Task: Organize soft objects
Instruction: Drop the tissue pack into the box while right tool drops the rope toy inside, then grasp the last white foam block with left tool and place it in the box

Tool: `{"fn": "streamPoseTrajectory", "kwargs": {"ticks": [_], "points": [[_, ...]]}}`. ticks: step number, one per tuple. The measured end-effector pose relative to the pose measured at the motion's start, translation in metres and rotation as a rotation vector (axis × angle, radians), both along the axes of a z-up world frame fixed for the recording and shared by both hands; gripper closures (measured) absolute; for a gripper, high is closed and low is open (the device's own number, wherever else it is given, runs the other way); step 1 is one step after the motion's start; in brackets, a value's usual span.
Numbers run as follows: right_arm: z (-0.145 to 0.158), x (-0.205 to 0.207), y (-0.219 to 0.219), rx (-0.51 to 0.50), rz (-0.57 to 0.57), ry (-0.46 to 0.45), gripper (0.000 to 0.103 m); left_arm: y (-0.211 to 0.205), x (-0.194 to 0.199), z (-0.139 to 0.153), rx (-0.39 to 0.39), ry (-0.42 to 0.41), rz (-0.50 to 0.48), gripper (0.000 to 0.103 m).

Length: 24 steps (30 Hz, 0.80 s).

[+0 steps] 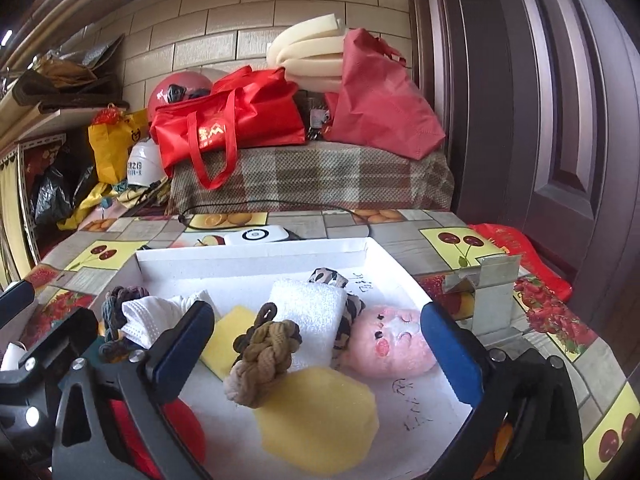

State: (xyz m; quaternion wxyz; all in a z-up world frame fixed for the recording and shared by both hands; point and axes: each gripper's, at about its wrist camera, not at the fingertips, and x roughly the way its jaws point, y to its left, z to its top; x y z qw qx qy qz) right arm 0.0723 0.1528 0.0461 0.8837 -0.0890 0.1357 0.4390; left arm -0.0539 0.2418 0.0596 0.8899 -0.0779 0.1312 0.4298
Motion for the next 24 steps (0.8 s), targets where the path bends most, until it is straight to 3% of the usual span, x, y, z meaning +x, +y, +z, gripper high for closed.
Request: {"fn": "streamPoseTrajectory", "kwargs": {"ticks": [5,12,16,20,24], "points": [[0.001,-0.012,-0.016,0.014,-0.002,-0.028,0.0,-0.016,-0.022,0.001,0.009,0.007,-0.001,0.0],[0.0,-0.022,-0.047,0.027,0.005,-0.019,0.0,-0.04,-0.08,-0.001,0.062,0.06,0.143,0.0],[0.0,-0.025,-0.057,0.04,0.007,-0.01,0.0,-0.026,-0.102,-0.008,-0.026,0.096,0.203,0.0],[0.0,-0.027,-0.064,0.055,0.004,-0.004,0.0,-0.009,-0.111,-0.017,-0.141,0.111,0.194,0.0],[-0.001,-0.028,-0.067,0.066,0.008,0.0,0.0,-0.002,-0.109,-0.023,-0.197,0.131,0.195,0.0]]}}
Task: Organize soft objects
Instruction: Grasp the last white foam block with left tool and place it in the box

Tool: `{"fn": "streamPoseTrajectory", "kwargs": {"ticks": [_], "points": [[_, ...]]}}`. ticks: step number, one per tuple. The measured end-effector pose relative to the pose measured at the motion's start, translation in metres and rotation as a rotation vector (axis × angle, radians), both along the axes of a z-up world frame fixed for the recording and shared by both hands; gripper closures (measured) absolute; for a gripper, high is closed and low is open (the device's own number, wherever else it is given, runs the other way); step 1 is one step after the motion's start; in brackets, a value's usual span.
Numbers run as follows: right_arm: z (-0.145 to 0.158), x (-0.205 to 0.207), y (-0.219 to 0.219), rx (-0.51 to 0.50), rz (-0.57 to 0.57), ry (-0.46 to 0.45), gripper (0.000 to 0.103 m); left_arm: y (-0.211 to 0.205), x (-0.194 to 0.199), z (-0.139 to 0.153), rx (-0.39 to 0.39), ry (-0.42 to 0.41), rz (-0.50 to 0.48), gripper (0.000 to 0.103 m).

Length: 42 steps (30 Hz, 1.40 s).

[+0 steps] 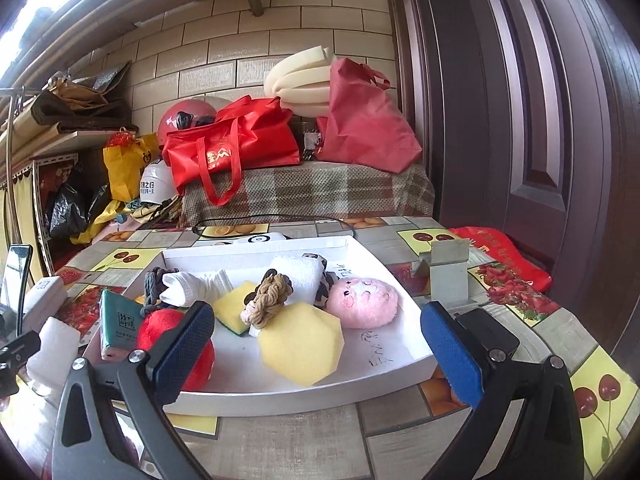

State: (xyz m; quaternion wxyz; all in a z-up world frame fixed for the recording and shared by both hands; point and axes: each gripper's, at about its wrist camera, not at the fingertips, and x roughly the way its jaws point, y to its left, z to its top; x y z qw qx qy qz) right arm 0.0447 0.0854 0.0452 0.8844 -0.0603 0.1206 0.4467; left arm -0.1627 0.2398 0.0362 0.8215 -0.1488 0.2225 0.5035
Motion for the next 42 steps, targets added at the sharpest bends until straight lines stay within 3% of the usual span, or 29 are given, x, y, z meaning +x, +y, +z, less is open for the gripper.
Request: {"fn": "streamPoseTrajectory", "kwargs": {"ticks": [7,9,13,17,21,28,30,34,42], "points": [[0.0,0.0,-0.002,0.002,0.002,-0.001,0.0,0.025,0.011,-0.016,-0.157,0.065,-0.02,0.0],[0.0,0.0,-0.002,0.004,0.003,-0.001,0.0,0.03,0.012,-0.021,-0.2,0.074,-0.027,0.007],[0.0,-0.001,-0.004,0.006,0.006,0.002,0.0,0.035,0.014,-0.026,-0.248,0.08,-0.043,0.04],[0.001,-0.002,-0.004,0.006,0.006,0.002,0.0,0.033,0.015,-0.025,-0.25,0.063,-0.089,0.045],[0.0,-0.001,-0.004,0.007,0.007,0.003,0.0,0.02,0.014,-0.015,-0.164,0.04,-0.123,0.046],[0.001,-0.003,-0.006,0.009,0.005,0.006,0.0,-0.029,0.003,0.011,0.141,-0.046,-0.166,0.046],[0.002,-0.002,-0.007,0.01,0.0,0.012,0.0,-0.042,0.01,0.015,0.208,-0.064,-0.217,0.046],[0.001,-0.004,-0.013,0.008,-0.012,0.023,0.0,-0.053,0.04,0.02,0.26,-0.057,-0.296,0.046],[-0.002,0.011,-0.016,0.01,-0.05,0.088,0.0,-0.028,0.121,0.031,0.221,-0.035,-0.325,0.046]]}}
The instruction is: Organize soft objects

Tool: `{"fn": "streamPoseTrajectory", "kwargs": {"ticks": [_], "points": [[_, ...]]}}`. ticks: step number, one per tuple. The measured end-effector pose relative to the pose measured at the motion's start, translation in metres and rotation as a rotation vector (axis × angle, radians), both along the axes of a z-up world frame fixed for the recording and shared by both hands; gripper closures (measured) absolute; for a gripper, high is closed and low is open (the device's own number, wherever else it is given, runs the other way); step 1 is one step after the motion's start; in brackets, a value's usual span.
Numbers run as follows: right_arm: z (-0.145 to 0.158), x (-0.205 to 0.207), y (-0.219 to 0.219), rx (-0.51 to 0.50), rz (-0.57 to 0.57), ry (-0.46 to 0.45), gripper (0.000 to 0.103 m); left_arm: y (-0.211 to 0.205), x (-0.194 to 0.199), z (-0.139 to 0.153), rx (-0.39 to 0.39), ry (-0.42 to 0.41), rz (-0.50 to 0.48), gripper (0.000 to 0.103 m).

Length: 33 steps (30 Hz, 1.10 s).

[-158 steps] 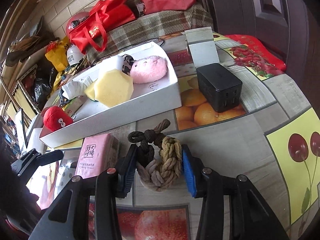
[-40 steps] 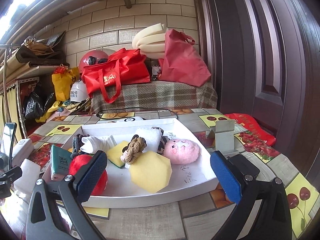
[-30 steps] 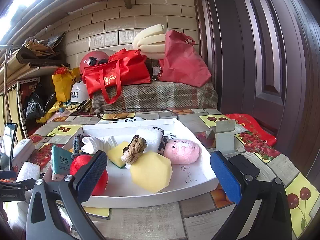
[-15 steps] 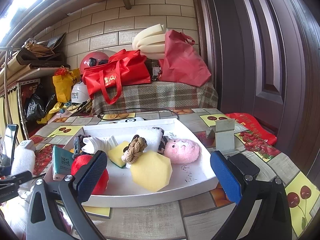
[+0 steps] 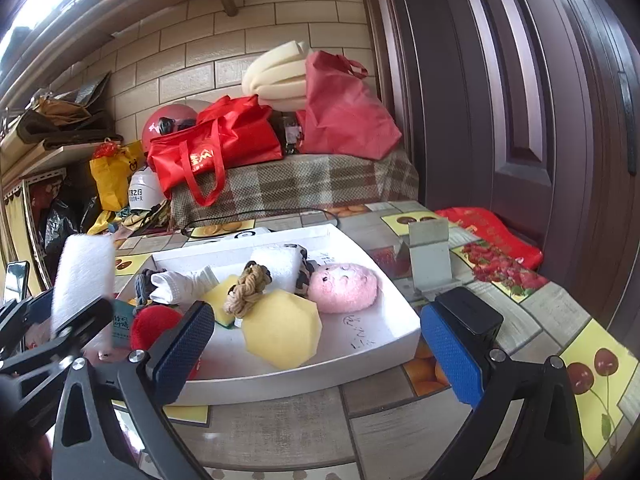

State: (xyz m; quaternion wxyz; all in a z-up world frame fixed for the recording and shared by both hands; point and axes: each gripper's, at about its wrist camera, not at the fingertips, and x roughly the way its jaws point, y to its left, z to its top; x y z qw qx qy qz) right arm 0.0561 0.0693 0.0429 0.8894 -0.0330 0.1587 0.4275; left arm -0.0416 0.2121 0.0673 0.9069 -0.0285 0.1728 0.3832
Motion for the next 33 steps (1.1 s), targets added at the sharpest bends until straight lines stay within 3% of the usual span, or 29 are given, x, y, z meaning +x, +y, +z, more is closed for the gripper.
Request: {"fn": "streamPoseTrajectory", "kwargs": {"ticks": [4,6,8,10,16,20,33], "points": [[-0.001,0.003,-0.001,0.004,-0.001,0.022,0.0,0.022,0.035,0.005,-0.067,0.028,0.022,0.044],[-0.003,0.005,0.0,-0.001,-0.001,0.034,0.0,0.032,0.044,0.006,-0.094,0.034,0.036,0.037],[-0.003,0.008,-0.001,-0.001,-0.001,0.05,0.0,0.037,0.048,0.005,-0.111,0.033,0.053,0.007],[-0.004,0.011,-0.001,0.002,-0.002,0.07,0.0,0.036,0.045,0.003,-0.111,0.017,0.056,0.0],[-0.008,0.022,-0.003,0.012,0.002,0.13,0.0,0.025,0.017,-0.01,-0.18,0.003,0.033,0.0],[-0.007,0.018,-0.007,0.015,-0.014,0.112,0.0,0.007,-0.009,-0.016,-0.223,-0.002,0.012,0.0],[-0.003,-0.043,-0.03,-0.107,-0.133,-0.1,0.0,-0.078,-0.053,-0.018,-0.045,0.091,0.137,0.0]]}}
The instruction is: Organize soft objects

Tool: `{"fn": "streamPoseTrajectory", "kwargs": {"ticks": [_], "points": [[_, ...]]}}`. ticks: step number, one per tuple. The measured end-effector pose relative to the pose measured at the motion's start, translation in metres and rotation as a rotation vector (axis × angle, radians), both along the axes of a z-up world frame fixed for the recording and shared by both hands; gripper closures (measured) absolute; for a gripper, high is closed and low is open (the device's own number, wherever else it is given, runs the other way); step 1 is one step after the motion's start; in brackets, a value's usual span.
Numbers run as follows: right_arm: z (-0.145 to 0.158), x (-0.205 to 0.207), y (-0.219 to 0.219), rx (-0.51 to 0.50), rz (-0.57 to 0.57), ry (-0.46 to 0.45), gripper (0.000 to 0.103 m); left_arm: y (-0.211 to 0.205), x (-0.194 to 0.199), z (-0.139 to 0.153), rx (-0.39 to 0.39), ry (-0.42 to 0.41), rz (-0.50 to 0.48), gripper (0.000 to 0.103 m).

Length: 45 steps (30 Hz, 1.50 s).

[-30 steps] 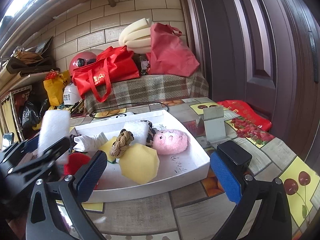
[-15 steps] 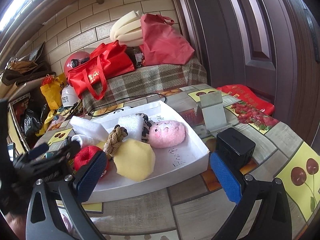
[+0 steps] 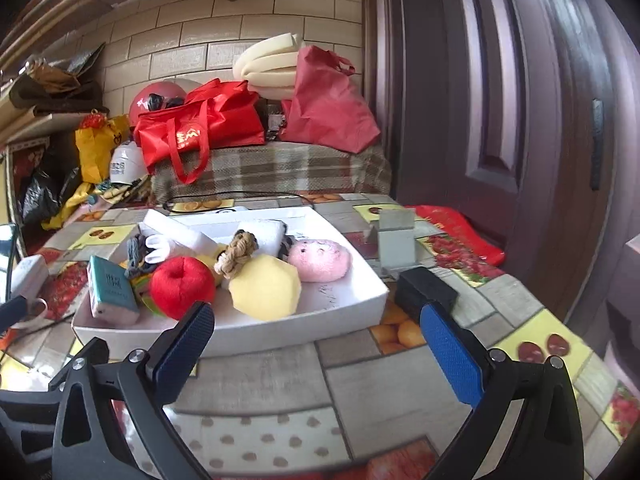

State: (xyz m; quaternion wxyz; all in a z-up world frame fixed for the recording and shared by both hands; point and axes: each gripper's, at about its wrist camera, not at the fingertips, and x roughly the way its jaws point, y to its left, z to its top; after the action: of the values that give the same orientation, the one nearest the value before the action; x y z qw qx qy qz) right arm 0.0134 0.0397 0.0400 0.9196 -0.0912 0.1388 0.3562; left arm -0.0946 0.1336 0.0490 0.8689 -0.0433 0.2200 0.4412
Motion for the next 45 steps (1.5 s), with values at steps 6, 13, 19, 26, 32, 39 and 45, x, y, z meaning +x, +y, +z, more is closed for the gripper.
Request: {"fn": "streamPoseTrajectory", "kwargs": {"ticks": [6,13,19,26,32,39,45], "points": [[0.004,-0.011,-0.026,0.036,-0.089,-0.021,0.0,-0.024,-0.009,0.002,0.01,-0.026,-0.051,0.0],[0.003,-0.029,-0.03,0.026,-0.052,-0.052,0.0,-0.034,-0.01,0.002,0.029,-0.013,-0.038,0.0],[-0.001,-0.025,-0.028,0.022,-0.031,-0.006,0.0,-0.03,-0.008,-0.001,0.0,-0.001,-0.044,0.0],[-0.003,-0.022,-0.03,0.026,-0.046,0.023,0.0,-0.024,-0.01,-0.002,-0.041,-0.013,-0.044,0.0],[-0.006,-0.015,-0.032,0.021,-0.118,0.053,0.0,-0.014,-0.012,-0.004,-0.089,-0.034,-0.03,0.0],[-0.005,-0.018,-0.032,0.012,-0.105,0.035,0.0,-0.009,-0.016,-0.004,-0.1,-0.047,-0.018,0.0],[-0.005,-0.017,-0.032,0.013,-0.101,0.04,0.0,-0.009,-0.015,-0.004,-0.105,-0.047,-0.02,0.0]]}}
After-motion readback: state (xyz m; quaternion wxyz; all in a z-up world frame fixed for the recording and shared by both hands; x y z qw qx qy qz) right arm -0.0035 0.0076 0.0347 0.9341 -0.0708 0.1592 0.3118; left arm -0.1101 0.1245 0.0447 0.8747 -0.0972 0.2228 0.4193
